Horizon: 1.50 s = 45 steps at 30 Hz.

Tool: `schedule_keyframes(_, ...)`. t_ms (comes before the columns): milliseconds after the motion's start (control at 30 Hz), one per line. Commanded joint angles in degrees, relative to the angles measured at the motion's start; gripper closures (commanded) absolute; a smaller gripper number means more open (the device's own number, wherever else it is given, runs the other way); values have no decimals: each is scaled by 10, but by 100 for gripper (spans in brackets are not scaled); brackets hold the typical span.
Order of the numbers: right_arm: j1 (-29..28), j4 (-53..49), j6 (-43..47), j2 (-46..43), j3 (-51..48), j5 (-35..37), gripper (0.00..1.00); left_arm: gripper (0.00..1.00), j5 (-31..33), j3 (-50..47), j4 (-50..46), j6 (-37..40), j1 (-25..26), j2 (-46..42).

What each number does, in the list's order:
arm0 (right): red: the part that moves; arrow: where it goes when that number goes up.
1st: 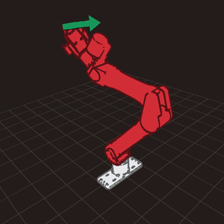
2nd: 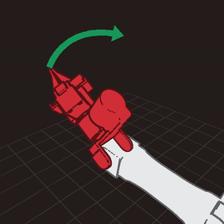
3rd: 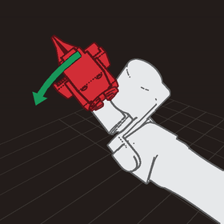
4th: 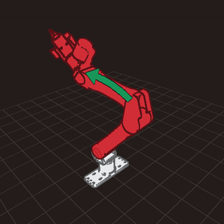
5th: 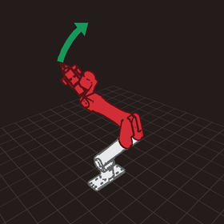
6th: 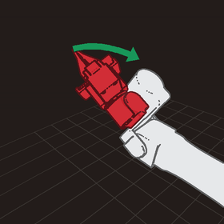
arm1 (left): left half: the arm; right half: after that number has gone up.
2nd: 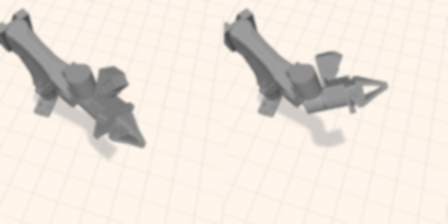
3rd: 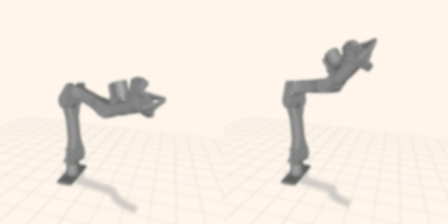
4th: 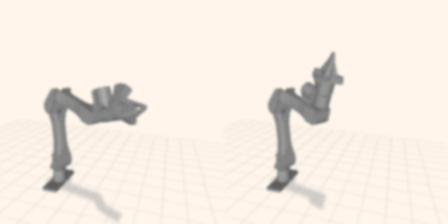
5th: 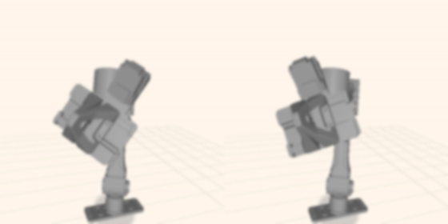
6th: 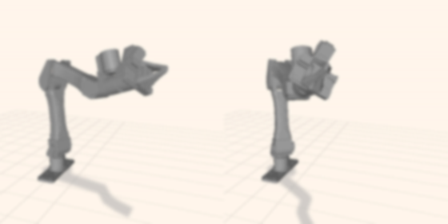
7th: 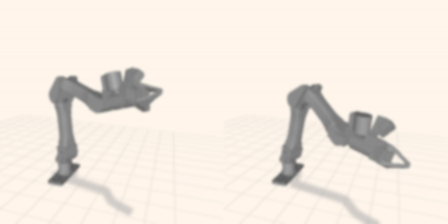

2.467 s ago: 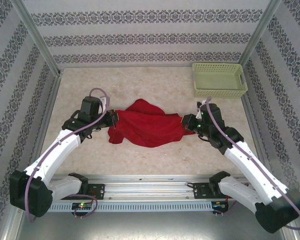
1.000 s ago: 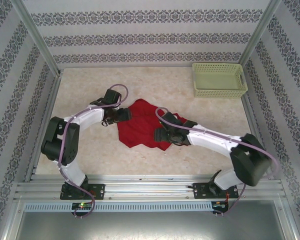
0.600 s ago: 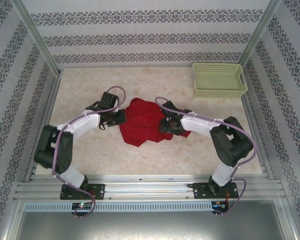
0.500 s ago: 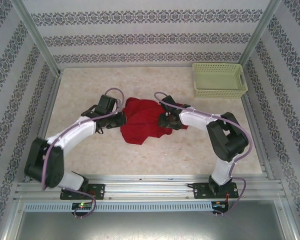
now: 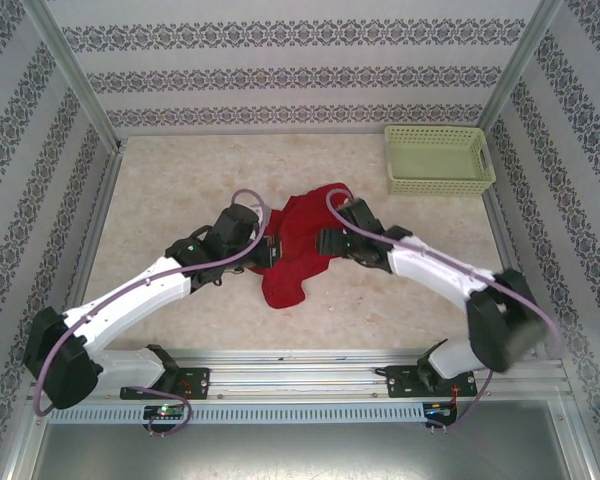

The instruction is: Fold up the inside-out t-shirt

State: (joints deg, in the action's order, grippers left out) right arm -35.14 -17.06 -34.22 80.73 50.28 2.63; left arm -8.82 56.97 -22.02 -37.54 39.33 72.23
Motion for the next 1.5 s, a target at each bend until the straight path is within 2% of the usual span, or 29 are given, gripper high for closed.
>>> schedule_keyframes(0, -53, 61, -45, -73, -76, -19, 15, 100, 24, 60, 18, 15, 4, 26)
schedule_keyframes(100, -109, 107, -62, -136, -132, -28, 13, 100, 33, 83, 22, 21, 3, 47)
schedule_keyframes(267, -182, 179, -45, -202, -187, 7, 5, 100, 26, 111, 24, 24, 0, 69)
schedule_keyframes(433, -190, 272, -20, -150, -190, 14, 4, 100, 7, 116, 35, 11, 0, 75)
schedule_keyframes(567, -190, 297, -10, -70, -141, 40, 9, 100, -1, 123, 33, 5, 0, 74)
schedule_keyframes(633, -190, 311, -5, -45, -124, 42, 14, 100, -1, 127, 30, 3, 0, 74)
schedule_keyframes(700, -190, 296, -6, -26, -106, 58, 27, 100, 2, 132, 29, 2, -2, 74)
schedule_keyframes(800, -189, 256, -2, -30, -98, 99, 59, 100, 4, 139, 29, 2, -10, 71)
schedule_keyframes(867, -181, 201, 1, -57, -98, 130, 86, 100, 4, 148, 22, 8, -20, 72)
schedule_keyframes(933, -161, 148, 11, -101, -102, 124, 98, 100, 17, 167, 3, 24, -28, 84)
schedule_keyframes(1000, -134, 116, 16, -155, -116, 96, 100, 100, 47, 209, -35, 50, -29, 114)
schedule_keyframes(1133, -64, 41, 14, -237, -110, 39, 100, 100, 47, 296, -60, 89, -29, 205)
schedule_keyframes(1300, 18, -42, 7, -252, -62, -4, 100, 100, 64, 402, -108, 121, -30, 341)
schedule_keyframes(1333, 35, -52, 4, -246, -53, -13, 100, 95, 83, 427, -134, 128, -30, 369)
schedule_keyframes(1400, 63, -66, 1, -232, -38, -32, 100, 77, 113, 469, -201, 133, -30, 408)
schedule_keyframes(1467, 81, -76, -1, -217, -25, -54, 100, 62, 123, 454, -220, 138, -23, 395)
